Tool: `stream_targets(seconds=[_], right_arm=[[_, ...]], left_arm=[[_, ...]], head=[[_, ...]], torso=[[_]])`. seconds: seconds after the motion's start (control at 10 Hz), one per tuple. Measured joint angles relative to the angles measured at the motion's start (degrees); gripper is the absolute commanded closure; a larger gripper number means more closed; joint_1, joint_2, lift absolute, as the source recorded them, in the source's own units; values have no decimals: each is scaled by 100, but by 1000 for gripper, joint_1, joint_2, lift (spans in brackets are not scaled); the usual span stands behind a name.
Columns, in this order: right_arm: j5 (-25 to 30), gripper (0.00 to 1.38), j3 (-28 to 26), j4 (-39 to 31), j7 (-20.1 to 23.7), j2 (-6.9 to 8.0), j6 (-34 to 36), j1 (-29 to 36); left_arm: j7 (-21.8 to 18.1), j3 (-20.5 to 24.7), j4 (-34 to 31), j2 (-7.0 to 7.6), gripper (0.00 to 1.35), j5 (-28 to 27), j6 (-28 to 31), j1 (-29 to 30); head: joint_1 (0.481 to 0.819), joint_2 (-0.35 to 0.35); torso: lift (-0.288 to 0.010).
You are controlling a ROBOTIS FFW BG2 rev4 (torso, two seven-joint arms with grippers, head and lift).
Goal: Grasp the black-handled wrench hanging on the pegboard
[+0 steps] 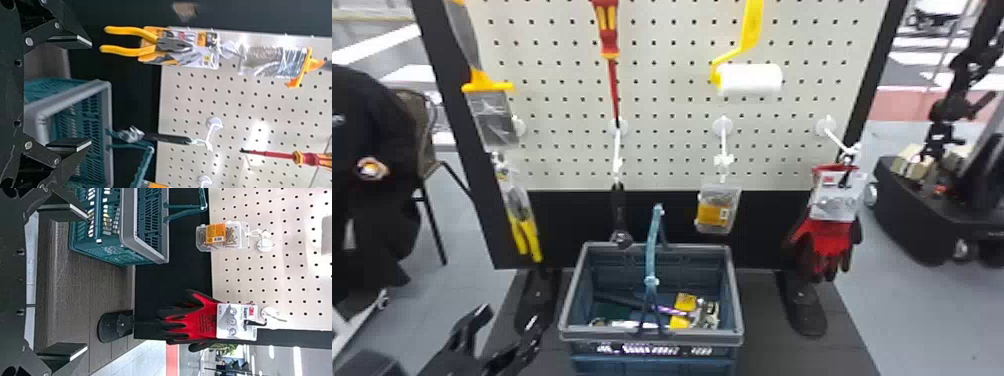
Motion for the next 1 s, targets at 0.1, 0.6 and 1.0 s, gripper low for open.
stream_targets(seconds=[0.1,0.6,1.0], right_arm=[[4,133,0,0,0,4,1,-7],[4,133,3,17,6,17,1,-38],[6,133,9,45,27,21,3,-78]], left_arm=[[-73,-148,146,48,394,38,87,-306],[-292,-901,880,556,392,527,656,-1721],[-490,-1670,1748,1066,392,1152,947,-2853]], head=[[549,0],[549,0],[549,0]], torso=[[-100],[-100],[-100]])
